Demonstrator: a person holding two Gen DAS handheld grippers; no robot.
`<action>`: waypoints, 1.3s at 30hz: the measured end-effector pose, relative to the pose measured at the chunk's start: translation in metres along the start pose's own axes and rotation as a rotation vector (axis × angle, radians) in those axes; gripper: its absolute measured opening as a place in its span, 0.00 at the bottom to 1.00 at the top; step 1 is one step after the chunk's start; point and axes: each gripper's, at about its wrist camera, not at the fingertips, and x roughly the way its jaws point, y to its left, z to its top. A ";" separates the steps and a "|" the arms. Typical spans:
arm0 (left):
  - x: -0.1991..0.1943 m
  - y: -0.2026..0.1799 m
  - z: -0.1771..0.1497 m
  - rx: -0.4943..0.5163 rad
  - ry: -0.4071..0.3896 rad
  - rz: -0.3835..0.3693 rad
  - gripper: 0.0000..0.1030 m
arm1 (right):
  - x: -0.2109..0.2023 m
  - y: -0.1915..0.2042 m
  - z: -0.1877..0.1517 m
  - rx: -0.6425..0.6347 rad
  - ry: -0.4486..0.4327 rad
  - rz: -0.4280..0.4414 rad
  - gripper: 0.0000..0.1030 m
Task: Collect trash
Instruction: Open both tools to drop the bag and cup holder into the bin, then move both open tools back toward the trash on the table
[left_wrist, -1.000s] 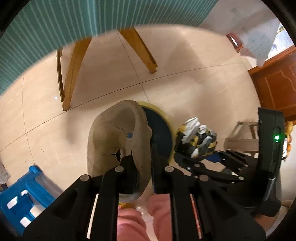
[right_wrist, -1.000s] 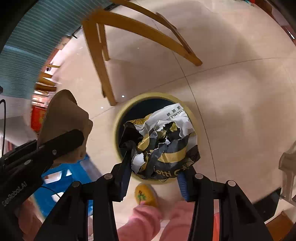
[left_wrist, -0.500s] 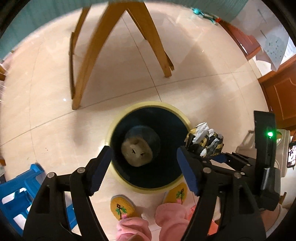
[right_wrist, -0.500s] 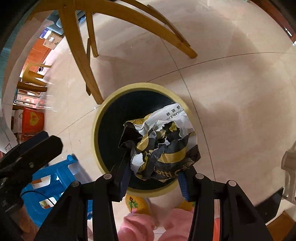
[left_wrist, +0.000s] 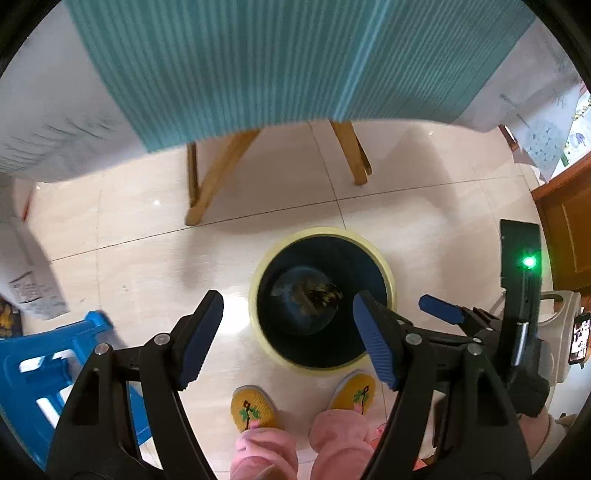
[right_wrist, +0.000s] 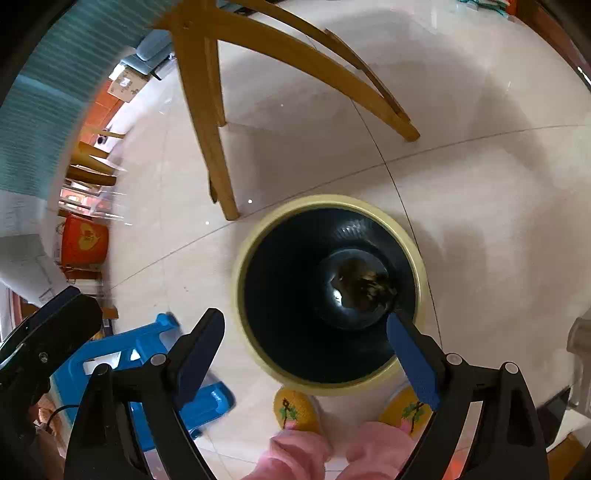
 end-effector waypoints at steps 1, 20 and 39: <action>-0.008 0.001 0.001 -0.002 0.000 0.005 0.68 | -0.010 0.005 0.000 -0.005 -0.008 0.005 0.88; -0.234 -0.032 0.052 0.106 -0.111 -0.004 0.68 | -0.257 0.061 -0.009 -0.052 -0.121 0.071 0.88; -0.436 -0.035 0.166 0.000 -0.417 0.015 0.68 | -0.494 0.132 0.055 -0.282 -0.395 0.106 0.88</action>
